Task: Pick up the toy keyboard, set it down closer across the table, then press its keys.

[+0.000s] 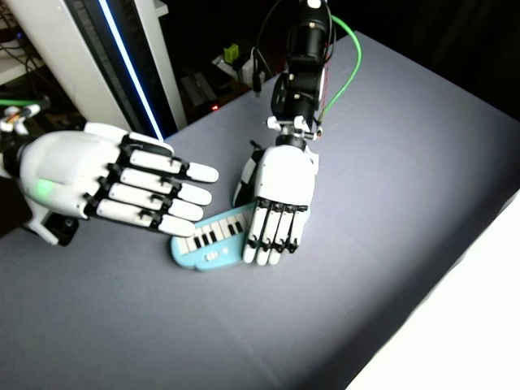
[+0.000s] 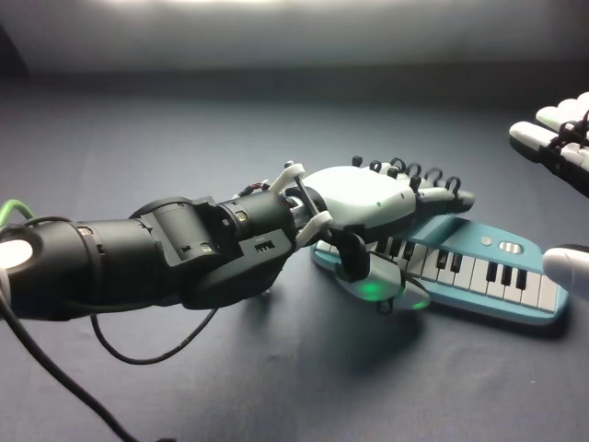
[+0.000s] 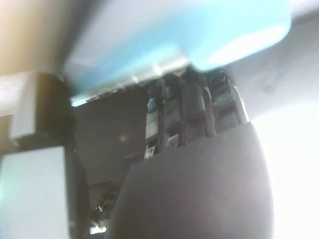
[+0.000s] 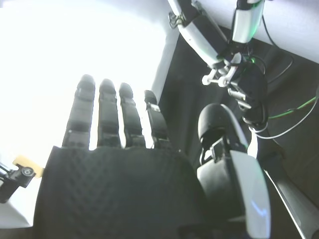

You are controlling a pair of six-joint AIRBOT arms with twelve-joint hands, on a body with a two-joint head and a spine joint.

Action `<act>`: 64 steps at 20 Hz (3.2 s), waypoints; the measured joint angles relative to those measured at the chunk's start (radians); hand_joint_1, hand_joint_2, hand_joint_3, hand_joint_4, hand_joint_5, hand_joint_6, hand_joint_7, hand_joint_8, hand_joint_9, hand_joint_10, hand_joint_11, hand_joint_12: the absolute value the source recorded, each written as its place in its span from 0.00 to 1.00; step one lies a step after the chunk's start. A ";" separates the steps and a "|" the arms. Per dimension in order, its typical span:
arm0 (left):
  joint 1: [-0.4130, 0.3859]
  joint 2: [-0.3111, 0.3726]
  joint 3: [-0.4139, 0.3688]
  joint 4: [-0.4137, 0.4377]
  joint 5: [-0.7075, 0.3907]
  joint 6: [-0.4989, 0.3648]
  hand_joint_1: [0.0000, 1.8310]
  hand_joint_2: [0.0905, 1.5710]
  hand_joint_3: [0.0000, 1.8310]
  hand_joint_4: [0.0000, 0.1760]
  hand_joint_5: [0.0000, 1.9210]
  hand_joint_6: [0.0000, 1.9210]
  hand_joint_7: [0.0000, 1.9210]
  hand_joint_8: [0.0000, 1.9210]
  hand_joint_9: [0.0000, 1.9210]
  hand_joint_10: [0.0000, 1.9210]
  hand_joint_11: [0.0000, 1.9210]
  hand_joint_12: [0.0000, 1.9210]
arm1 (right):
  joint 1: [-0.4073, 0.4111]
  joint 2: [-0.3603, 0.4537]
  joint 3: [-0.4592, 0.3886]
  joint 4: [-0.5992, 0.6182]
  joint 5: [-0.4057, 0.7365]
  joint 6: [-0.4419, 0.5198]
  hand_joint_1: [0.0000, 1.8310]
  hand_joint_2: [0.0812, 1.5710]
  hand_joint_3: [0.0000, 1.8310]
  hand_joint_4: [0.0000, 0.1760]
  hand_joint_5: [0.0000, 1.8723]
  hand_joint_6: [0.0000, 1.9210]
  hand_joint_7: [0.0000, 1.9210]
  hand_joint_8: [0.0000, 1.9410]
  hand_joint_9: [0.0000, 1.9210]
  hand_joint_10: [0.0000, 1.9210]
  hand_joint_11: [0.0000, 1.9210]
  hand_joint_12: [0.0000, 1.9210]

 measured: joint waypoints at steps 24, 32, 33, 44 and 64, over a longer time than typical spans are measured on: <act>0.314 0.505 -0.330 -0.484 -0.672 0.166 0.41 0.81 0.00 0.07 0.02 0.00 0.00 0.00 0.00 0.00 0.00 0.00 | 0.227 -0.218 0.172 0.016 -0.589 -0.261 0.00 0.90 0.00 0.02 0.18 0.03 0.00 0.00 0.00 0.00 0.00 0.00; 0.322 0.512 -0.340 -0.491 -0.698 0.166 0.38 0.80 0.00 0.27 0.01 0.00 0.00 0.00 0.00 0.00 0.00 0.00 | 0.233 -0.198 0.132 0.053 -0.583 -0.300 0.00 0.88 0.00 0.08 0.01 0.00 0.00 0.00 0.00 0.00 0.00 0.00; 0.322 0.512 -0.340 -0.488 -0.699 0.166 0.39 0.80 0.00 0.30 0.01 0.00 0.00 0.00 0.00 0.00 0.00 0.00 | 0.230 -0.171 0.109 0.039 -0.580 -0.300 0.00 0.88 0.00 0.10 0.00 0.00 0.00 0.00 0.00 0.00 0.00 0.00; 0.329 0.514 -0.342 -0.494 -0.712 0.165 0.42 0.79 0.00 0.26 0.03 0.00 0.00 0.00 0.00 0.00 0.00 0.00 | 0.163 -0.140 0.112 0.069 -0.524 -0.298 0.00 0.87 0.00 0.00 0.40 0.01 0.09 0.00 0.00 0.00 0.00 0.00; 0.489 0.633 -0.486 -0.602 -1.139 0.200 0.01 0.85 0.00 0.86 0.00 0.00 0.00 0.00 0.00 0.00 0.00 0.00 | -0.063 0.118 -0.050 0.073 0.266 0.011 0.06 0.87 0.00 0.40 0.00 0.00 0.00 0.00 0.00 0.00 0.00 0.00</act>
